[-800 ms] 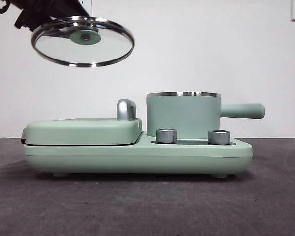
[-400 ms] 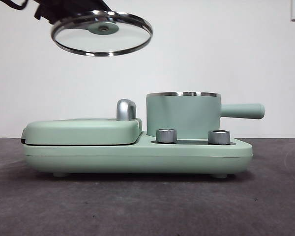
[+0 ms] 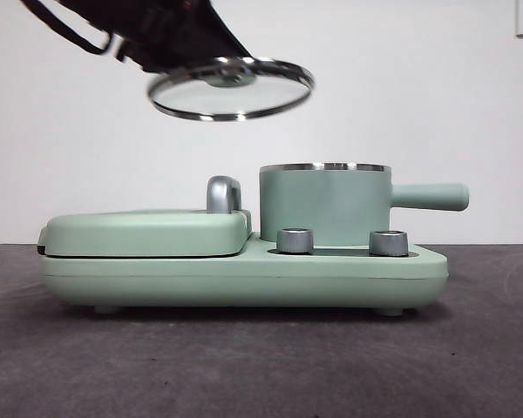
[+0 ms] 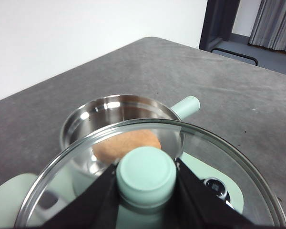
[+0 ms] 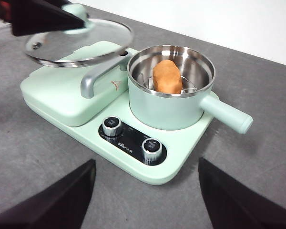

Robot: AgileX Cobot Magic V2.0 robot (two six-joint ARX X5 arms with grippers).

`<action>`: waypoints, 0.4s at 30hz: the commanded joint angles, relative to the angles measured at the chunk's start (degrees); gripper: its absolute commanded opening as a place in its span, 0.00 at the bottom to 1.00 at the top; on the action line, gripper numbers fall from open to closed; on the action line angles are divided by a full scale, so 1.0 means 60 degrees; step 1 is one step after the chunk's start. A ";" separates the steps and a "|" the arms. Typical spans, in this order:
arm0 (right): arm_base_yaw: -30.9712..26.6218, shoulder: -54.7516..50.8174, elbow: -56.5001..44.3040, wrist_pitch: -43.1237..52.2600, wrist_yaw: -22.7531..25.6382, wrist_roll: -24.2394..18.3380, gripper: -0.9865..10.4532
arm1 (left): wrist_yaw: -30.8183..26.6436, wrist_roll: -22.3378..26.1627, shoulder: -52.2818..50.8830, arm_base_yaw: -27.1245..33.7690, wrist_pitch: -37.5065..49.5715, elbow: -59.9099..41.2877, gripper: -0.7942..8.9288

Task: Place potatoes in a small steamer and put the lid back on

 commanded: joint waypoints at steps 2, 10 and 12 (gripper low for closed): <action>0.0051 0.0011 0.0029 -0.0044 0.0036 0.0164 0.38 | -0.0102 0.0051 0.0834 -0.0211 0.0390 0.1031 0.10; 0.0051 0.0011 0.0029 -0.0036 0.0040 0.0160 0.38 | -0.0124 0.0149 0.2892 -0.0433 0.0379 0.3093 0.10; 0.0051 0.0011 0.0029 -0.0036 0.0040 0.0164 0.38 | -0.0124 0.0324 0.3326 -0.0474 0.0379 0.3555 0.10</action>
